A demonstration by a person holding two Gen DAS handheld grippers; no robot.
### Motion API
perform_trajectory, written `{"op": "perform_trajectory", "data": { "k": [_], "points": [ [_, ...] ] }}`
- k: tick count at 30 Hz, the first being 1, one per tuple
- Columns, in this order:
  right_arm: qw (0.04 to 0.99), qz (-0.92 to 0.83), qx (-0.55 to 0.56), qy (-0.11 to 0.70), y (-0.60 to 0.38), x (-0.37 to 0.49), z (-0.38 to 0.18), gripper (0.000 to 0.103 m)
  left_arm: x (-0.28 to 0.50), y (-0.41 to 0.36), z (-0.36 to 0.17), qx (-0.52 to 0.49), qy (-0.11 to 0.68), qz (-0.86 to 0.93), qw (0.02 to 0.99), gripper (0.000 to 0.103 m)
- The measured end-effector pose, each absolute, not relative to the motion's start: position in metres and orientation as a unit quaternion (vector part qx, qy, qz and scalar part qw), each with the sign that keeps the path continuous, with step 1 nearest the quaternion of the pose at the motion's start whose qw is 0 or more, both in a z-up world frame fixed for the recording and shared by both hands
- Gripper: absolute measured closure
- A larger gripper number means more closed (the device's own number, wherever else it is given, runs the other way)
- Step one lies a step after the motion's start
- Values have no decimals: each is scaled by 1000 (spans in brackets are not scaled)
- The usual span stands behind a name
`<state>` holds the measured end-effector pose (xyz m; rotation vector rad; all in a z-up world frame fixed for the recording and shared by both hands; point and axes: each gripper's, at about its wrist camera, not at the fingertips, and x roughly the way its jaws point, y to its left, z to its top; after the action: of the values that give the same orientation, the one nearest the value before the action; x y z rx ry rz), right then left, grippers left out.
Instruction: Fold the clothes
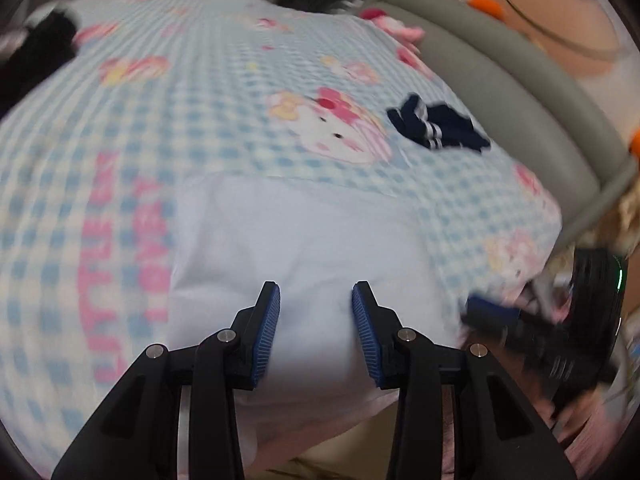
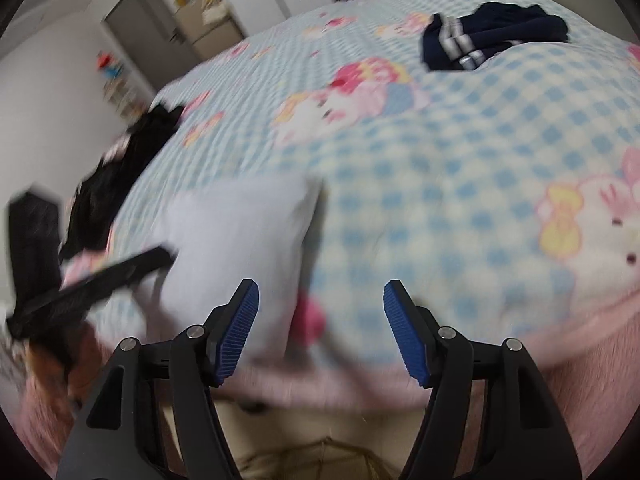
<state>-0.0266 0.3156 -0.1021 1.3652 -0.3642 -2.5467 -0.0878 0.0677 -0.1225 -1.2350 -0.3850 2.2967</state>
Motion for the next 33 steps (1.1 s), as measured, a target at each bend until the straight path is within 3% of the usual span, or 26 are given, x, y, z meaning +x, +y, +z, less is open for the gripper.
{"op": "perform_trajectory", "data": {
  "k": [6, 33],
  "points": [
    [135, -859, 491, -48, 285, -12, -118, 36, -68, 56, -119, -443, -138, 851, 247, 64],
    [19, -881, 473, -17, 290, -15, -127, 37, -80, 71, -147, -456, -117, 851, 232, 59]
  ]
}}
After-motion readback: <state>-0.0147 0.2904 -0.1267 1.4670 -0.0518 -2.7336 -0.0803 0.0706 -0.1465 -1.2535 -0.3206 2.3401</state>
